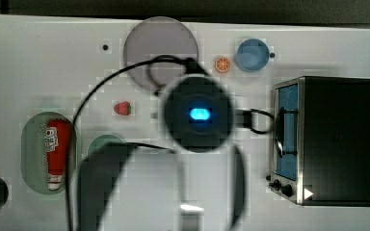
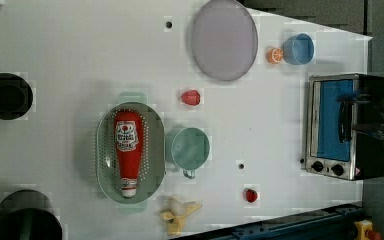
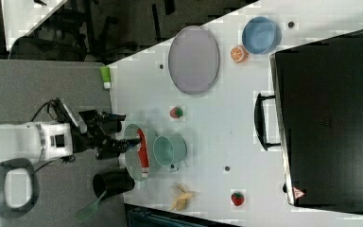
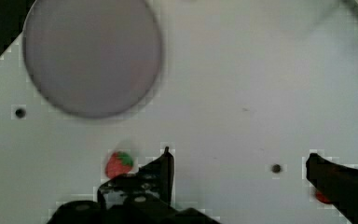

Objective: Pick Ketchup from the table and place it in strainer.

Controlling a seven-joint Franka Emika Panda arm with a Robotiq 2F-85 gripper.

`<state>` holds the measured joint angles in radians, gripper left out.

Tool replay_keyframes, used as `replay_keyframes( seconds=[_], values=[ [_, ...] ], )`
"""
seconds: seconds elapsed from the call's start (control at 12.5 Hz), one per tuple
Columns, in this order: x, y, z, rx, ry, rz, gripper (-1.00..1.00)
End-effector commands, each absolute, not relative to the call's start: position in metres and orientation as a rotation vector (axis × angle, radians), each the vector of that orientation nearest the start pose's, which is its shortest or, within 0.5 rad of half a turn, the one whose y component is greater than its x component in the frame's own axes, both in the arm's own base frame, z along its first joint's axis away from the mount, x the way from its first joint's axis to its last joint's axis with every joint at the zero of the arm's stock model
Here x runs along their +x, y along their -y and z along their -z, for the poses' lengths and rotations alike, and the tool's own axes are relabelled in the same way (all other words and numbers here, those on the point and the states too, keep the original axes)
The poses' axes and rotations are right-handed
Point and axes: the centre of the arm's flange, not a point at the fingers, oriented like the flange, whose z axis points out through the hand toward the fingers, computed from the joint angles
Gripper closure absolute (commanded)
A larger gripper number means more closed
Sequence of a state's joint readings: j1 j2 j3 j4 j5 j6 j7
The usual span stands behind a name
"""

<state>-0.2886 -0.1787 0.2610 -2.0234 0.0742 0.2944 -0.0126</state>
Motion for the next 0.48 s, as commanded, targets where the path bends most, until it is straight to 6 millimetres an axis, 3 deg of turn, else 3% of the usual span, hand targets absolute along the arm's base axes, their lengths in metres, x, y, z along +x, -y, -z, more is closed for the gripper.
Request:
replay_keyframes(
  seconds=[0.08,0.24,0.48],
  values=[
    [0.491,-0.013,-0.579,-2.836,-1.268,-0.064,-1.0],
    [0.487,-0.013,-0.599,-2.843,-1.271,-0.104,-1.0],
    [0.488,-0.013,-0.599,-2.844,-1.268,-0.11,-1.0]
  ],
)
